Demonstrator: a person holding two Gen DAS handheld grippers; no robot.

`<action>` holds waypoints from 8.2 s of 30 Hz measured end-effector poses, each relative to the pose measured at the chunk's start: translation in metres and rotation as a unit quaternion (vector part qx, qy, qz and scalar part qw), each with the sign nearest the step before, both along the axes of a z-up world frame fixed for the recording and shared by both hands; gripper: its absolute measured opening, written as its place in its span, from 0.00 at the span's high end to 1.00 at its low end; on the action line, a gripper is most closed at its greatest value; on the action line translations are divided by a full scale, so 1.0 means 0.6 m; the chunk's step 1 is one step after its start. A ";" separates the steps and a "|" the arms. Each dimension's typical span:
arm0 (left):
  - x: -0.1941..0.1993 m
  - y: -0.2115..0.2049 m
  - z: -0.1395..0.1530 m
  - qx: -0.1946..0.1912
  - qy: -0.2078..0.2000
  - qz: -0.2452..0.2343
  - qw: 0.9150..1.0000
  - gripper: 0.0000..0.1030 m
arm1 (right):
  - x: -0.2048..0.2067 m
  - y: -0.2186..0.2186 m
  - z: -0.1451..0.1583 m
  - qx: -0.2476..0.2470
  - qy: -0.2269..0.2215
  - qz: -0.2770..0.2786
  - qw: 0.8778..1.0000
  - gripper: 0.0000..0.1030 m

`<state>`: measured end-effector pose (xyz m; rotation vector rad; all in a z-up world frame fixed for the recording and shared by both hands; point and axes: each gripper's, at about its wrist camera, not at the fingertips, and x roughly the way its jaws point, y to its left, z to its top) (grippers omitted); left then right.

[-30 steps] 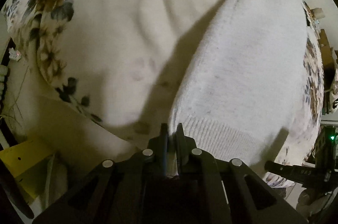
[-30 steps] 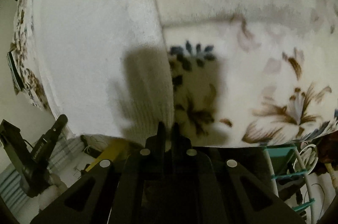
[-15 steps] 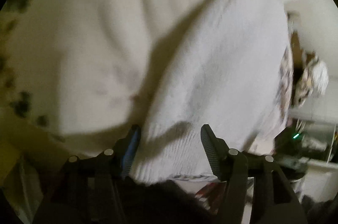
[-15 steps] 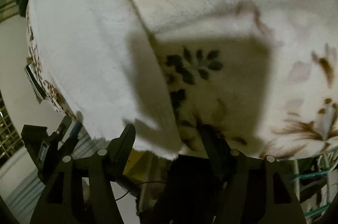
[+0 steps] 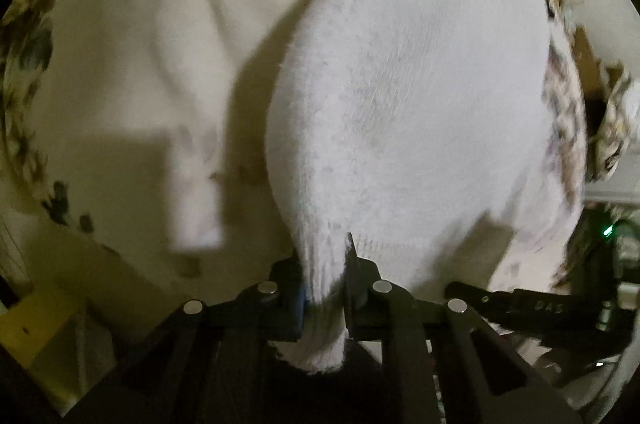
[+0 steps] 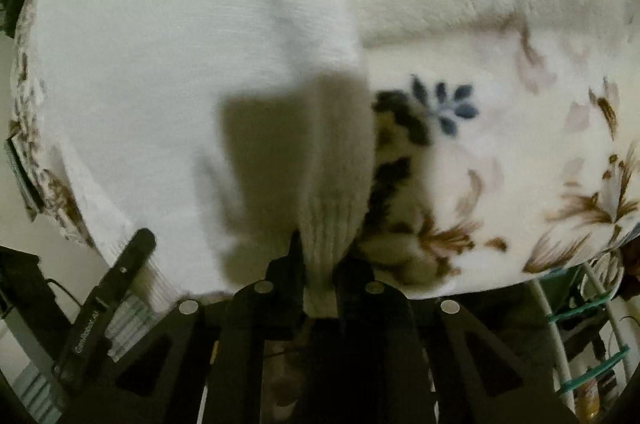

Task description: Fold small clothes

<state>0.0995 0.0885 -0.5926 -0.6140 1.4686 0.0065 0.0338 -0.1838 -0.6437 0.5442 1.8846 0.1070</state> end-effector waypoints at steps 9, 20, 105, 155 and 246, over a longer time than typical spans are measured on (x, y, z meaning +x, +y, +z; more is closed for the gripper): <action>0.061 0.037 0.135 -0.082 -0.074 0.055 0.992 0.89 | 0.058 -0.087 0.136 0.161 -0.069 -0.081 0.981 0.88; 0.350 0.044 0.195 -0.132 -0.196 0.045 0.971 0.89 | 0.319 -0.096 0.262 0.217 -0.185 -0.175 0.942 0.88; 0.507 0.051 0.125 -0.011 -0.156 0.003 0.988 0.45 | 0.588 -0.147 0.191 0.081 -0.204 -0.082 0.972 0.52; 0.732 -0.033 0.090 0.046 -0.188 -0.113 0.975 0.94 | 0.789 -0.134 0.126 0.082 -0.227 -0.070 0.968 0.90; 0.698 -0.018 0.264 -0.178 -0.237 -0.076 0.952 0.77 | 0.694 -0.172 0.327 0.237 -0.264 -0.040 0.934 0.59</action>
